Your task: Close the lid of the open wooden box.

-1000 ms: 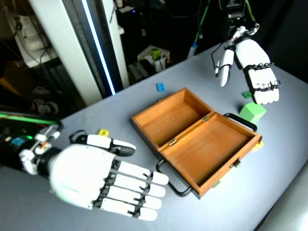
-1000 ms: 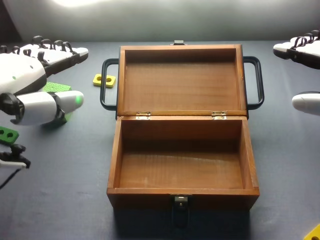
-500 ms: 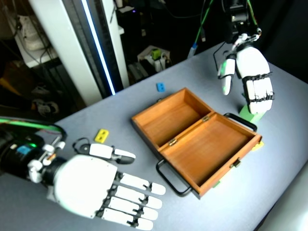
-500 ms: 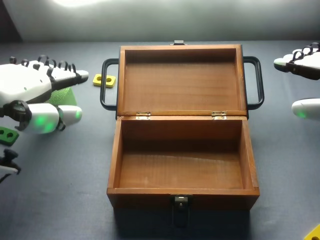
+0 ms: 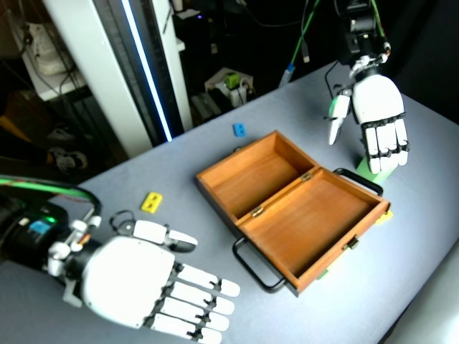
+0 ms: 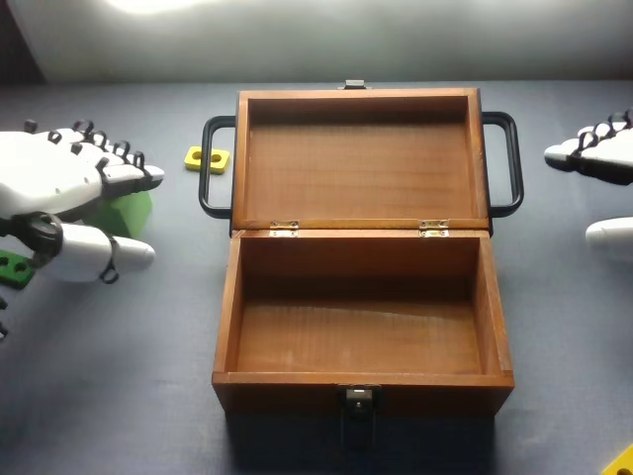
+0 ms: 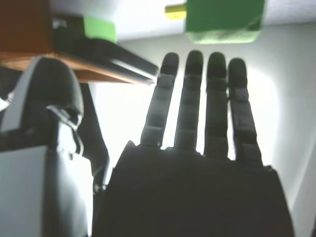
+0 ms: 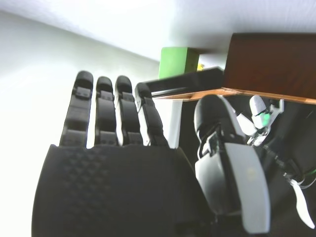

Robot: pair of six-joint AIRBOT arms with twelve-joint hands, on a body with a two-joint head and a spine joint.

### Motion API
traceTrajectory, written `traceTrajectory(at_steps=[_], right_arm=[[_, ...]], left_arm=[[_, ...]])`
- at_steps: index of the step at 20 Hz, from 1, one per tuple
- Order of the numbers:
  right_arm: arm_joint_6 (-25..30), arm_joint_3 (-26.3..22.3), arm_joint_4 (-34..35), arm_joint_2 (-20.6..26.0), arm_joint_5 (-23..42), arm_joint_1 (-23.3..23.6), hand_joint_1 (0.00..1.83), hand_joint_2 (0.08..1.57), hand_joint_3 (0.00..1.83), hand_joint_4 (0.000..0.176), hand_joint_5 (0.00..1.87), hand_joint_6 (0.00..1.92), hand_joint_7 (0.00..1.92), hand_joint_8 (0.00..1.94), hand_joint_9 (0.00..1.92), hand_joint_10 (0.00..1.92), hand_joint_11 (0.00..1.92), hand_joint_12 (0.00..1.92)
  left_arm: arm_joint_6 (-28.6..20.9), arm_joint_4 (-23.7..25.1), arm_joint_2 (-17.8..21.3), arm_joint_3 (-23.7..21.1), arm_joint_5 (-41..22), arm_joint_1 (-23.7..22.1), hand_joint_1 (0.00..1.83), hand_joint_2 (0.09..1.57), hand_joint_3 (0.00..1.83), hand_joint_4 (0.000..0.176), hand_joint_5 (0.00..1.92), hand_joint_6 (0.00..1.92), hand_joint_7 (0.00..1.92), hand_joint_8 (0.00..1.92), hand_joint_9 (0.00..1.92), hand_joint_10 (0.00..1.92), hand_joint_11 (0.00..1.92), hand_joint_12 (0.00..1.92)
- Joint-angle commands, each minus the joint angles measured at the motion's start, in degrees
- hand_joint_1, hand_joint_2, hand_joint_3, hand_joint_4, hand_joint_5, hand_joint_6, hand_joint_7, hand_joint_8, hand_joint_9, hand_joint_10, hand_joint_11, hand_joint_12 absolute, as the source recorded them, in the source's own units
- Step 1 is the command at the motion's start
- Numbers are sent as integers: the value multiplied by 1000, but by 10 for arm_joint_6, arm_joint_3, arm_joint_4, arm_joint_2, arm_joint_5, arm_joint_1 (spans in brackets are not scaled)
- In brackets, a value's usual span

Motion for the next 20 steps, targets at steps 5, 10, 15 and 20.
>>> traceTrajectory(at_steps=[5, 10, 15, 20], right_arm=[[3, 10, 4, -14, 33, 12, 189, 1412, 7, 0, 105, 1, 105, 0, 39, 2, 65, 16], [3, 18, -20, -30, 17, 31, 154, 1427, 6, 0, 100, 0, 90, 1, 33, 1, 78, 13], [3, 28, -31, -46, 3, 41, 114, 1439, 4, 0, 92, 0, 88, 0, 27, 0, 65, 4], [3, 33, -33, -55, 3, 45, 72, 1441, 3, 0, 99, 1, 99, 2, 30, 1, 57, 0]], left_arm=[[17, 22, -13, 4, -18, -23, 0, 1314, 8, 0, 0, 0, 0, 0, 1, 0, 14, 15], [18, 46, -35, 16, 5, -43, 0, 1242, 0, 0, 15, 2, 47, 1, 54, 2, 23, 15], [18, 82, -57, 32, 40, -67, 0, 1219, 0, 0, 13, 4, 33, 2, 35, 2, 25, 15], [18, 101, -74, 45, 62, -85, 0, 1237, 0, 0, 22, 5, 53, 13, 81, 16, 98, 43]])
